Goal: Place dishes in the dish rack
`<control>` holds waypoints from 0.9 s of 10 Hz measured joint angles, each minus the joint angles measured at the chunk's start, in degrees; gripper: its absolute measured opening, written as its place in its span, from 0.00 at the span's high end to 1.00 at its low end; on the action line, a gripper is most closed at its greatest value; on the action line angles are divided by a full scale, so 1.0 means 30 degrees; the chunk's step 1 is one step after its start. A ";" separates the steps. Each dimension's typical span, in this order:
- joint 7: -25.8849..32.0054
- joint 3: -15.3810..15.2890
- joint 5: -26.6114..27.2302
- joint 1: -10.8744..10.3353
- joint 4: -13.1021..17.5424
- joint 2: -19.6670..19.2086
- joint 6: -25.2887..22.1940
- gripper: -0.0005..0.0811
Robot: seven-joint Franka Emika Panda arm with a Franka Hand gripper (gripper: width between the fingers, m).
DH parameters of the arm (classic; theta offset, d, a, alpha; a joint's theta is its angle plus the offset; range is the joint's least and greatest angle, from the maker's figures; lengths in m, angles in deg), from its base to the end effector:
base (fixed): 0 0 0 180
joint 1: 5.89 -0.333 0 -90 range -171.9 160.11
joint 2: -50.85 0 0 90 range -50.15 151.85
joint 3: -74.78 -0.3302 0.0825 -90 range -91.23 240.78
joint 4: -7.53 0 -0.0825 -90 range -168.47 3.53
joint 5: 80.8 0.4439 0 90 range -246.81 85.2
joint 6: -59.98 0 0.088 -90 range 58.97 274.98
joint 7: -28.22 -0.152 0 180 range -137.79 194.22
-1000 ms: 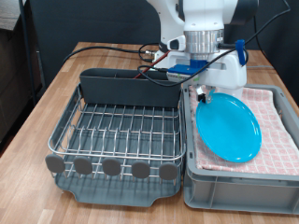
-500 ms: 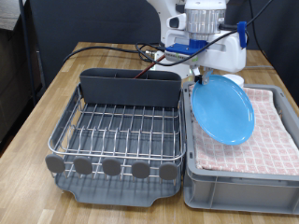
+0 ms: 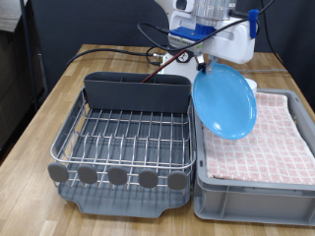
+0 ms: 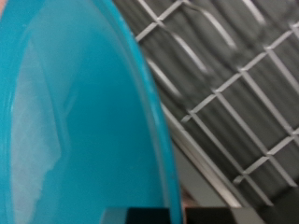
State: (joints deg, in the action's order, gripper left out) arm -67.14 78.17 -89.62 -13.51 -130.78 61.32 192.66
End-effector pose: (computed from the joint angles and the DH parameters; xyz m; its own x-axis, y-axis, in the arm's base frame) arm 0.5223 0.0313 0.3217 0.0754 -0.9919 0.1026 -0.9924 -0.0846 -0.0888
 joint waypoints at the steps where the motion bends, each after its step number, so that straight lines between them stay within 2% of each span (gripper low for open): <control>1: 0.1248 0.0328 -0.0110 0.0067 0.0303 0.0248 -0.1321 0.97; 2: 0.2454 0.0574 -0.0110 0.0132 0.0426 0.0512 -0.2154 0.97; 4: 0.1949 0.0522 -0.0539 0.0193 0.0405 0.0452 -0.1949 0.97; 6: 0.2535 0.0866 -0.3161 0.0841 0.0457 0.0764 -0.2444 0.97; 8: 0.4897 0.1434 -0.5784 0.1478 0.0543 0.1066 -0.2880 0.97; 9: 0.7151 0.2011 -0.6638 0.1671 0.0552 0.1097 -0.2201 0.97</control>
State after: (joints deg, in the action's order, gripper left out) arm -45.69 84.21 -109.54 -8.50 -129.13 64.62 186.05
